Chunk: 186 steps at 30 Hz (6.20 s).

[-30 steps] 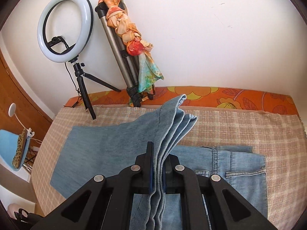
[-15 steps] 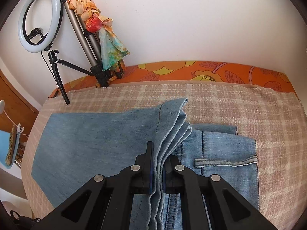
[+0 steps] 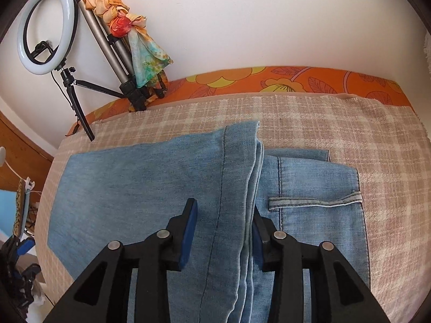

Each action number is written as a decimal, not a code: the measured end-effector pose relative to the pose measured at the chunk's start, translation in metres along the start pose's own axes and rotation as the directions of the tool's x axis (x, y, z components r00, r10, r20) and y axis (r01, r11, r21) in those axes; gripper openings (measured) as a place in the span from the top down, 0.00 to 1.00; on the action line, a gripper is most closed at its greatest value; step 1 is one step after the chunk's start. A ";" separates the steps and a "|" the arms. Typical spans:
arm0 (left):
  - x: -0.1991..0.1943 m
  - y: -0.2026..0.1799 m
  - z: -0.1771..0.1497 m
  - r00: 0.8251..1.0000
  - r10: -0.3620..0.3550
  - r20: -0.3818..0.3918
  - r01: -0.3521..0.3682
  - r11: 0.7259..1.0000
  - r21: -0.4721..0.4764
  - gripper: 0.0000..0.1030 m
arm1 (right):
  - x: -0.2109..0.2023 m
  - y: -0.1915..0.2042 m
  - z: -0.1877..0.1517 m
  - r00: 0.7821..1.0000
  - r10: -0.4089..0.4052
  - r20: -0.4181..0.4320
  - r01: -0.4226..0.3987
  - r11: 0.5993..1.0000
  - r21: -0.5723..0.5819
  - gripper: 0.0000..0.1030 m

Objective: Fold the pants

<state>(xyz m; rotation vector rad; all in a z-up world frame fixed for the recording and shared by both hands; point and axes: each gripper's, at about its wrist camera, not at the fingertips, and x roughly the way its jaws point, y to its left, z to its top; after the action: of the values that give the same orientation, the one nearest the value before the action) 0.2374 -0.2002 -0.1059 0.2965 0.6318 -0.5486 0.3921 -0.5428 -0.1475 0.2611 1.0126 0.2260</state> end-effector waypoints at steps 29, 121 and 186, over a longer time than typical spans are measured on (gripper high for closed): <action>0.038 0.133 -0.066 0.986 -0.090 -0.140 -0.016 0.786 -0.618 0.81 | -0.063 0.073 -0.020 0.954 -0.228 0.196 0.245 0.967 -0.065 0.54; -0.013 0.033 0.007 0.987 -0.046 0.152 0.090 0.950 -0.298 0.92 | 0.034 0.292 0.038 0.979 0.202 -0.014 -0.202 0.964 -0.173 0.95; 0.116 -0.103 0.050 0.975 -0.180 -0.129 0.184 0.983 0.018 0.58 | -0.059 -0.038 -0.048 0.995 -0.042 0.094 0.036 0.997 0.062 0.92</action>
<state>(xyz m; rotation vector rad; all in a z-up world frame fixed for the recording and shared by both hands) 0.2811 -0.3506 -0.1503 0.3048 0.7792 -0.7195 0.3231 -0.5917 -0.1361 0.3042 0.9304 0.1462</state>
